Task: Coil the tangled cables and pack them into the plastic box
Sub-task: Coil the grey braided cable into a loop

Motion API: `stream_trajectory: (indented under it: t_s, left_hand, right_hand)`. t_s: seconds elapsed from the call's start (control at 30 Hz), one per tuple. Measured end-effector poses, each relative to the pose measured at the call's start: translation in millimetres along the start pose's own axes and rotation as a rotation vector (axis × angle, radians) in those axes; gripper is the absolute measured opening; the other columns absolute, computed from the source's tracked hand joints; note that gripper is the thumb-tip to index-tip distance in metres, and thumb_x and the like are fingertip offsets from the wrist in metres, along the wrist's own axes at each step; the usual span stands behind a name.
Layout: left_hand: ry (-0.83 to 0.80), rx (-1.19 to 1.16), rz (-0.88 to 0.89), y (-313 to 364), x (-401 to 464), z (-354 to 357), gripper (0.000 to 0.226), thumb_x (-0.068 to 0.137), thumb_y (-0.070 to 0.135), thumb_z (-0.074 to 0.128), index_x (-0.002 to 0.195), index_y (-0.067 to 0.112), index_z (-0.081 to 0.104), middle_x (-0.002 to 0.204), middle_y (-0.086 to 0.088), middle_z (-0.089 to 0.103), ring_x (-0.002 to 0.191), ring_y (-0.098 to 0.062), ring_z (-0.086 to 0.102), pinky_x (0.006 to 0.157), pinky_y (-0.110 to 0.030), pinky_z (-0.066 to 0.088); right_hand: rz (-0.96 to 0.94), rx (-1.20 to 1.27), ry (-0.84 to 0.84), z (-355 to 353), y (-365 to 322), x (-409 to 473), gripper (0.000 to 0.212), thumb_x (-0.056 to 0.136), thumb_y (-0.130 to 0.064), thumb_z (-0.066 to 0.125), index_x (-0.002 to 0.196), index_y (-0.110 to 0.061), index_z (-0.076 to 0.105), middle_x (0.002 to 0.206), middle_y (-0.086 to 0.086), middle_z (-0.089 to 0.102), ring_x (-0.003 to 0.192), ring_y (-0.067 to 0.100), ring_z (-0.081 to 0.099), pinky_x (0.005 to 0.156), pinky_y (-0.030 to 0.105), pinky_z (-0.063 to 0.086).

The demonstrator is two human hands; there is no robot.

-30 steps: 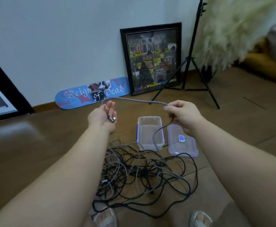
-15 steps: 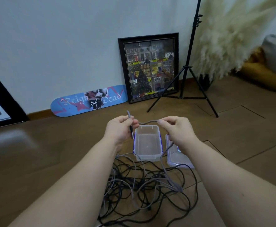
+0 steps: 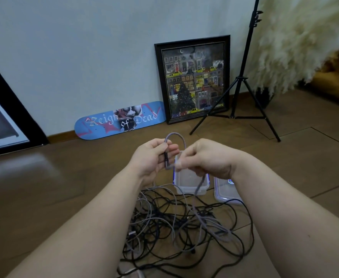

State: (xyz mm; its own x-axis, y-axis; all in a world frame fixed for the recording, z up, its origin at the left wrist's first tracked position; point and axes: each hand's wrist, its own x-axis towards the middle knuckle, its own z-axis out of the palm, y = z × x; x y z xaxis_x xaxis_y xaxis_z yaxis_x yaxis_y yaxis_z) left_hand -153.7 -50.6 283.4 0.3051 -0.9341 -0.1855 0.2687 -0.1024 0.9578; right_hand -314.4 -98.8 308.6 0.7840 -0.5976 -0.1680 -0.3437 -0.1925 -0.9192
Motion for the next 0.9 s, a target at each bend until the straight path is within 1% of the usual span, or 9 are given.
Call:
stream_trajectory:
  t_s: [0.17, 0.23, 0.3, 0.37, 0.43, 0.57, 0.7, 0.8, 0.9]
  left_hand:
    - [-0.015, -0.075, 0.086, 9, -10, 4, 0.015, 0.103, 0.007, 0.042, 0.094, 0.012, 0.053, 0.078, -0.006, 0.072, 0.069, -0.014, 0.07, 0.071, -0.028, 0.057]
    - [0.085, -0.178, 0.106, 15, -7, -1, 0.014, 0.104, 0.01, 0.04, 0.097, 0.012, 0.052, 0.082, -0.005, 0.074, 0.077, -0.015, 0.072, 0.075, -0.031, 0.058]
    - [0.161, -0.174, 0.123, 19, -4, -9, 0.014, 0.105, 0.012, 0.039, 0.1, 0.012, 0.052, 0.082, -0.003, 0.075, 0.078, -0.014, 0.073, 0.077, -0.031, 0.056]
    - [0.17, -0.11, 0.129, 19, -5, -14, 0.013, 0.105, 0.013, 0.04, 0.104, 0.01, 0.052, 0.084, -0.002, 0.075, 0.078, -0.012, 0.073, 0.075, -0.029, 0.057]
    - [0.142, -0.044, 0.125, 14, -7, -11, 0.012, 0.105, 0.013, 0.041, 0.106, 0.008, 0.052, 0.091, -0.005, 0.074, 0.08, -0.011, 0.073, 0.073, -0.028, 0.058]
    - [0.032, 0.087, 0.159, 4, -10, 2, 0.012, 0.104, 0.012, 0.043, 0.095, 0.011, 0.051, 0.086, -0.004, 0.072, 0.068, -0.011, 0.069, 0.064, -0.029, 0.054]
    - [-0.036, 0.229, 0.192, 3, -11, 4, 0.014, 0.103, 0.012, 0.044, 0.09, 0.013, 0.05, 0.066, 0.001, 0.068, 0.065, -0.016, 0.062, 0.069, -0.032, 0.05]
    - [-0.067, 0.284, 0.171, 6, -12, 1, 0.016, 0.105, 0.012, 0.04, 0.091, 0.013, 0.049, 0.061, 0.002, 0.065, 0.056, -0.012, 0.06, 0.063, -0.028, 0.049]
    - [-0.096, 0.134, 0.113, 10, -11, 1, 0.022, 0.105, 0.012, 0.037, 0.086, 0.013, 0.049, 0.052, 0.004, 0.046, 0.044, -0.009, 0.038, 0.056, -0.026, 0.033]
  right_hand:
    - [-0.053, 0.388, 0.224, 0, 2, 7, 0.03, 0.088, -0.021, 0.068, 0.059, -0.013, 0.066, 0.047, -0.002, 0.03, 0.046, 0.012, 0.021, 0.046, 0.024, 0.017]
    - [-0.022, 0.295, 0.26, -4, 3, 6, 0.027, 0.088, -0.023, 0.069, 0.064, -0.011, 0.067, 0.049, 0.0, 0.028, 0.047, 0.013, 0.021, 0.047, 0.026, 0.017]
    - [0.053, 0.041, 0.253, -6, 6, 3, 0.025, 0.086, -0.025, 0.071, 0.067, -0.009, 0.07, 0.051, 0.002, 0.034, 0.049, 0.015, 0.026, 0.047, 0.026, 0.022]
    - [0.128, -0.181, 0.203, -4, 7, 1, 0.025, 0.084, -0.028, 0.073, 0.066, -0.011, 0.073, 0.063, 0.008, 0.046, 0.057, 0.021, 0.033, 0.05, 0.028, 0.028]
    - [0.139, -0.197, 0.148, 1, 4, 2, 0.024, 0.083, -0.029, 0.074, 0.067, -0.011, 0.074, 0.064, 0.009, 0.044, 0.06, 0.022, 0.034, 0.05, 0.028, 0.029]
    - [0.037, 0.122, 0.12, 7, -6, 8, 0.025, 0.091, -0.017, 0.062, 0.071, -0.004, 0.067, 0.045, -0.006, 0.035, 0.046, 0.011, 0.022, 0.048, 0.025, 0.018]
    - [0.075, 0.51, 0.147, 5, -4, 14, 0.026, 0.093, -0.011, 0.042, 0.079, -0.002, 0.062, 0.05, -0.005, 0.033, 0.05, 0.01, 0.021, 0.05, 0.024, 0.02]
    - [-0.004, 0.475, 0.276, 5, 5, 16, 0.021, 0.095, -0.01, 0.052, 0.078, -0.007, 0.064, 0.057, -0.001, 0.04, 0.055, 0.011, 0.033, 0.054, 0.024, 0.031]
    - [-0.108, 0.279, 0.496, 7, 10, 21, 0.018, 0.087, -0.019, 0.07, 0.073, -0.011, 0.063, 0.056, -0.002, 0.047, 0.054, 0.012, 0.039, 0.053, 0.025, 0.035]
